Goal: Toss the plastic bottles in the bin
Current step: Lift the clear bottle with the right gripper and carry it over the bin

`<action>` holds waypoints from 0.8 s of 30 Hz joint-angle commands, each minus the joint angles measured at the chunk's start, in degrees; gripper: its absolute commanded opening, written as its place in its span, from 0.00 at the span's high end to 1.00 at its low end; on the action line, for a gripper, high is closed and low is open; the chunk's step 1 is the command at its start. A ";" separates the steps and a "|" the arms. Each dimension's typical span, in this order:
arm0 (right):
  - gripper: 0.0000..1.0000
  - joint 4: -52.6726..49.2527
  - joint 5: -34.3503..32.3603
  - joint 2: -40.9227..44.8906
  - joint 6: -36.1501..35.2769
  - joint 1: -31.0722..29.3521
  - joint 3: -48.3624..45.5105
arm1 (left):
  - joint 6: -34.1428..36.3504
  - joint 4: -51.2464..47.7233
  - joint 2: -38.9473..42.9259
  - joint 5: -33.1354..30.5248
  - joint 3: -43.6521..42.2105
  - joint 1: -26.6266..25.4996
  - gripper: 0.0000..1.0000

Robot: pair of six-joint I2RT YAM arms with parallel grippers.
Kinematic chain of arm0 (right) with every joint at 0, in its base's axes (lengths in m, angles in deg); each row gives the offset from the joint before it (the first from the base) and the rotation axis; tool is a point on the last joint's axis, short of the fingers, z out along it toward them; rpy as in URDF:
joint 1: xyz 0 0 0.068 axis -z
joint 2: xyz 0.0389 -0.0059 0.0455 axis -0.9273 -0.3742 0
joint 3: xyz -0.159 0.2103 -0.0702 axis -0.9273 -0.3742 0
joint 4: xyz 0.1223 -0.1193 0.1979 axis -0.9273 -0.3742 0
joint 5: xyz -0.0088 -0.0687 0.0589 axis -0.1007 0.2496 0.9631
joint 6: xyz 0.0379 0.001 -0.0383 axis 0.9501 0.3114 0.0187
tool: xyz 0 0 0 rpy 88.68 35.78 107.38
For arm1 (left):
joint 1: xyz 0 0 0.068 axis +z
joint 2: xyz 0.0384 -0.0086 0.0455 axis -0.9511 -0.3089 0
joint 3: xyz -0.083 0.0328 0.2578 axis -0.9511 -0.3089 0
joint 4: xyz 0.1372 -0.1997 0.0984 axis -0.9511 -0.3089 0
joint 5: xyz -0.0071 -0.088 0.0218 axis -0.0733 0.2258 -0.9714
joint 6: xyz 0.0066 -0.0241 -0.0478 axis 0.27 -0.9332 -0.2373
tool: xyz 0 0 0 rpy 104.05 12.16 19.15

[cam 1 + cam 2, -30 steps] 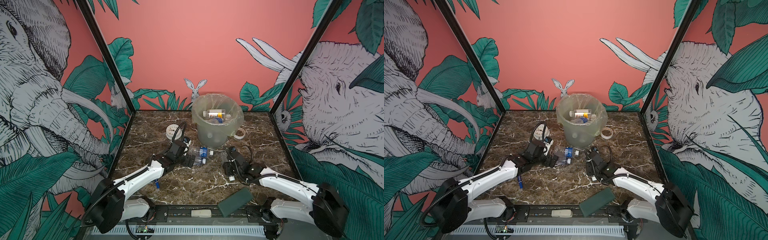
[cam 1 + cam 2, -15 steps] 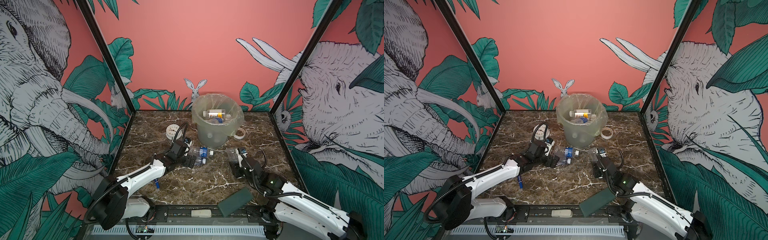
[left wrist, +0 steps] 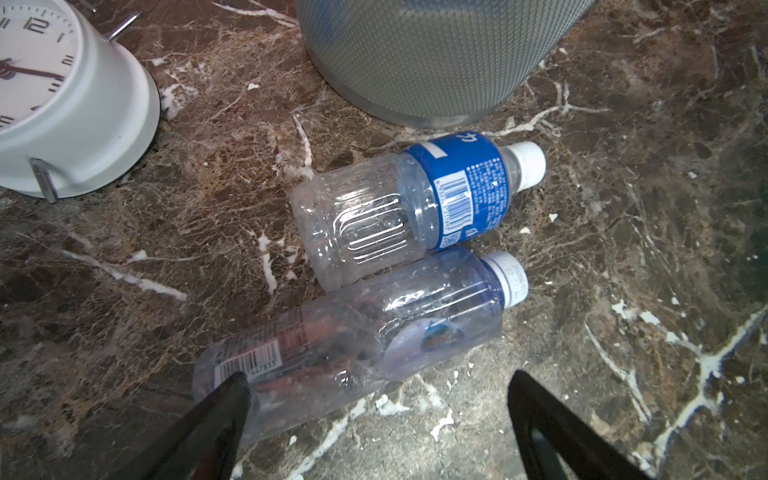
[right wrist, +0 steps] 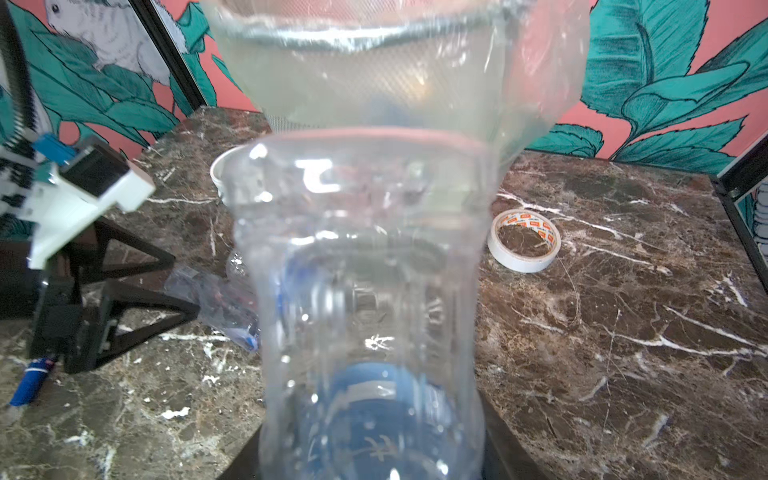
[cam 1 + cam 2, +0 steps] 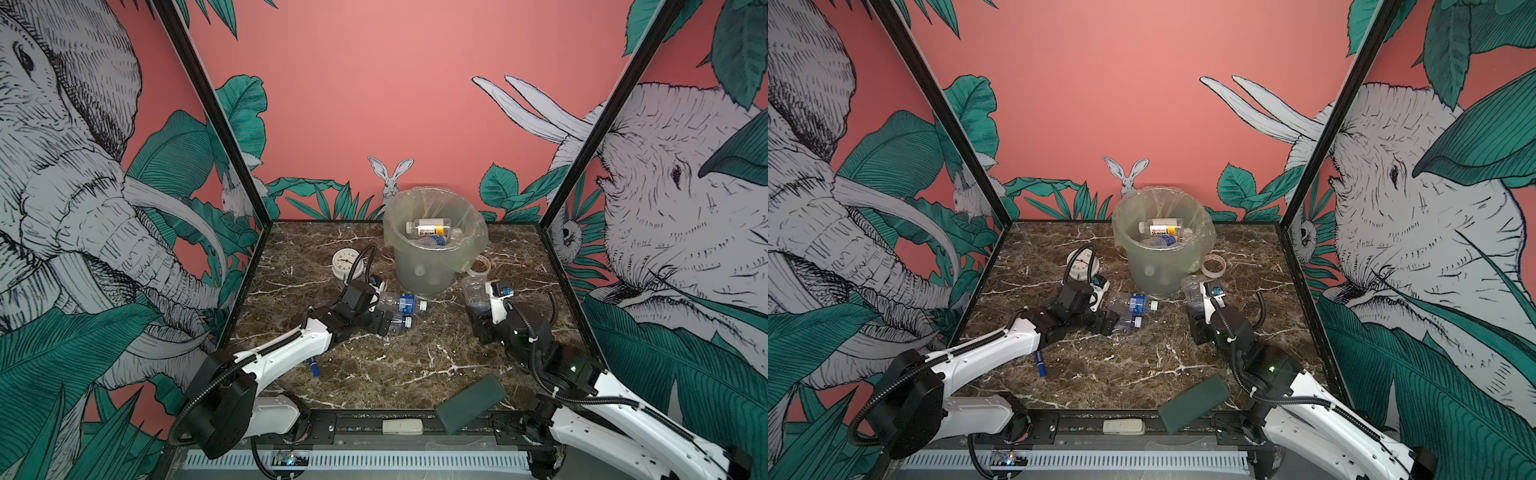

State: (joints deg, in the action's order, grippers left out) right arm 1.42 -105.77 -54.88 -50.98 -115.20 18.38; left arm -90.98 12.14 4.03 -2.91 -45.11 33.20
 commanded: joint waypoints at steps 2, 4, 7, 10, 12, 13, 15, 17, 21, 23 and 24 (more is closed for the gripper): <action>0.66 1.25 -0.82 -0.75 -2.13 -0.26 5.59 | -0.14 0.58 0.72 0.06 0.78 0.27 0.03; 0.66 1.35 -1.14 -1.95 -2.93 -0.28 8.61 | 0.05 0.76 0.72 0.05 0.62 0.31 0.02; 0.68 1.35 -1.51 -5.08 -5.15 -0.28 14.56 | 0.45 1.09 0.74 0.23 0.32 0.31 0.03; 0.69 0.82 -2.83 -10.20 -9.01 -0.17 22.50 | 1.06 1.54 0.86 0.49 -0.22 0.26 0.02; 0.69 -0.22 -3.38 -15.32 -11.53 0.51 29.08 | 1.37 1.84 1.26 0.59 -0.73 0.30 0.02; 0.70 -0.56 -2.55 -18.13 -12.31 1.34 32.73 | 1.61 1.95 1.50 0.60 -1.07 0.35 0.02; 0.71 -1.38 -0.52 -24.27 -13.32 3.52 40.36 | 1.73 2.21 1.95 0.64 -1.76 0.37 0.02; 0.71 -2.40 3.04 -31.50 -13.06 6.66 47.69 | 1.84 2.74 2.35 0.83 -2.63 0.48 0.02; 0.54 -8.19 10.79 -48.60 -10.65 13.96 65.62 | 1.76 3.49 2.97 1.27 -4.00 0.57 0.02; 0.21 -13.52 11.15 -56.86 -9.47 15.86 75.32 | 1.93 3.29 3.34 1.80 -4.25 0.65 0.02; 0.02 -15.69 10.22 -59.39 -9.19 16.31 78.85 | 1.97 2.94 3.69 1.89 -4.29 0.66 0.02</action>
State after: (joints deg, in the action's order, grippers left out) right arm -6.10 -98.03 -109.08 -61.08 -100.54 91.03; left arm -89.84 14.31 5.60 -2.03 -48.59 33.53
